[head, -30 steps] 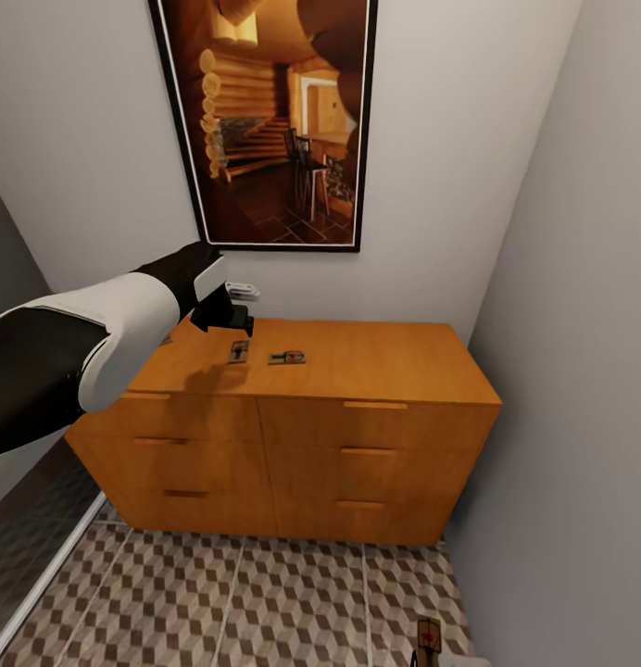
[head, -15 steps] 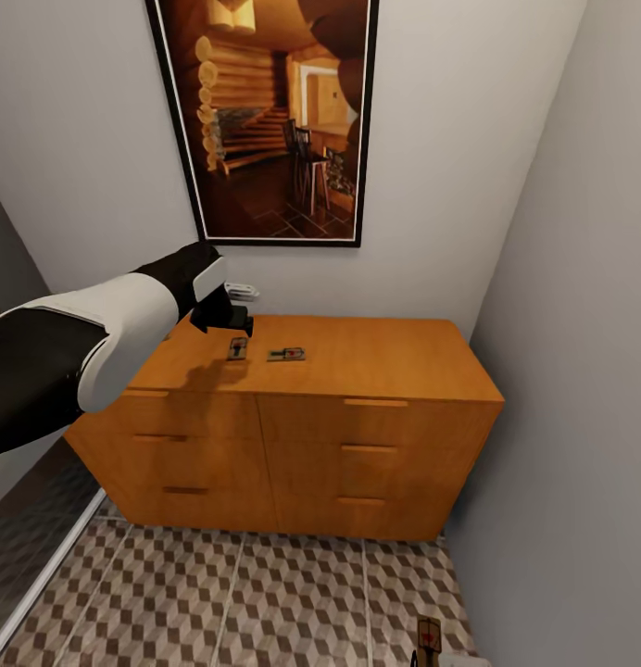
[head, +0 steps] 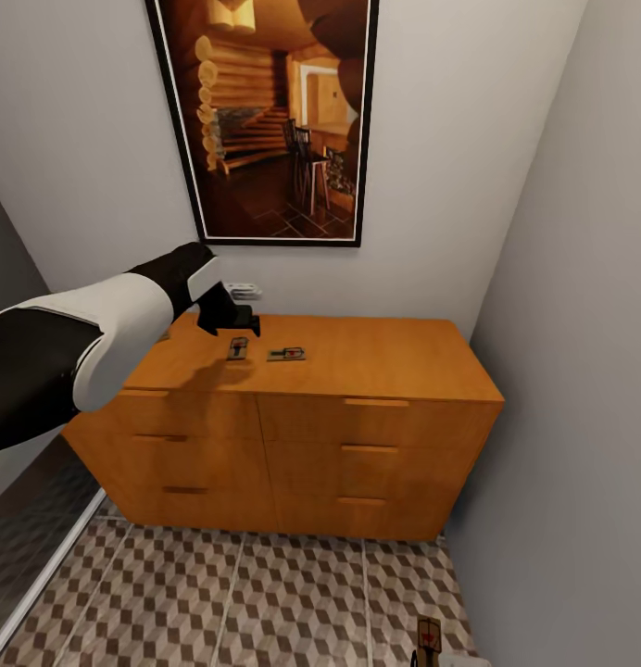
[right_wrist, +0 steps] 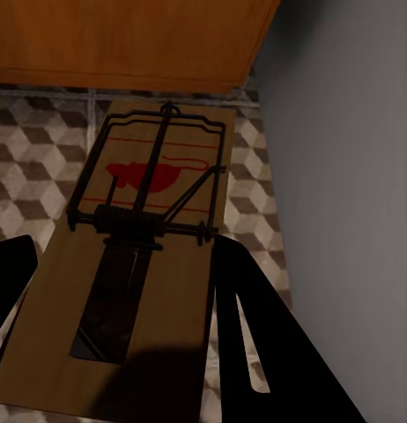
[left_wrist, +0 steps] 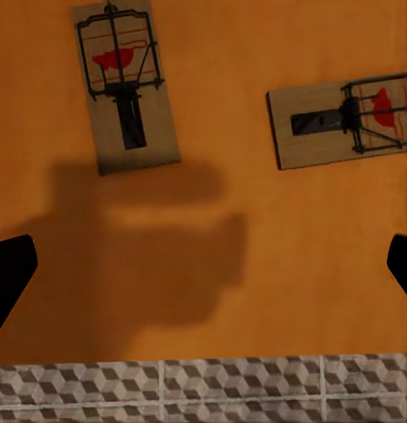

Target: Take the four mousetraps from the cabinet in the bathroom and place them on the bathroom floor. Make sure all four end up on the same floor surface, and ensure that at least two of them are either under or directly next to the same bathroom sink.

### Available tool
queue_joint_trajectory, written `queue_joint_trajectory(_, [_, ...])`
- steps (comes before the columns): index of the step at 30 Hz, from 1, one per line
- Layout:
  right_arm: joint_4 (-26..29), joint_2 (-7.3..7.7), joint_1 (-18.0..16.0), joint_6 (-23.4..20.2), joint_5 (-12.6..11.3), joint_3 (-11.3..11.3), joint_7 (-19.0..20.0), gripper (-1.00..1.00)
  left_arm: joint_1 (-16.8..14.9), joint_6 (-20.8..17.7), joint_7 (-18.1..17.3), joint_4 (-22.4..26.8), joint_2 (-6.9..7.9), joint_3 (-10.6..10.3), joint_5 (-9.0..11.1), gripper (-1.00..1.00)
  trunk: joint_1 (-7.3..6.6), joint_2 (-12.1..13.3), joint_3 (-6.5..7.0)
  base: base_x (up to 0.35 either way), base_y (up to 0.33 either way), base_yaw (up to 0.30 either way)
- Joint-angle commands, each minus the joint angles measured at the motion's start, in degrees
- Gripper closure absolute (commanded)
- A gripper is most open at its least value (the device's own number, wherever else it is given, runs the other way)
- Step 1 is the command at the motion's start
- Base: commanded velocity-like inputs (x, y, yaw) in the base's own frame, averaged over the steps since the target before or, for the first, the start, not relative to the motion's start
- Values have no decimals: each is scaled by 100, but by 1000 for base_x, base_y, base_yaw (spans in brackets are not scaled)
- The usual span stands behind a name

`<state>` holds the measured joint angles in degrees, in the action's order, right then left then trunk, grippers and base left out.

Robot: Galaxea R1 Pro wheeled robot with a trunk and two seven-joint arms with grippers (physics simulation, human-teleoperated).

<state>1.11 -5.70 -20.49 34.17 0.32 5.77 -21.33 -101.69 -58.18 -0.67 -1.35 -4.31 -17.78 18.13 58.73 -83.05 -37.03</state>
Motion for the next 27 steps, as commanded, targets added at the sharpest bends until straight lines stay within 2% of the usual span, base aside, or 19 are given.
queue_joint_trajectory(1, [-5,-1,-5,10,-15,47,-20,100,-9,-3,-80,-20,15,-49,46,-100,0,-3,-5,0,0,0])
queue_joint_trajectory(8, [-5,-1,-3,10,-16,47,-20,100,-9,4,-197,-47,49,-50,43,-100,0,-3,-5,0,0,0])
queue_joint_trajectory(27, [-5,-1,-4,10,-18,47,-20,100,-9,30,-189,-107,132,-50,31,-100,0,-3,-5,0,0,0])
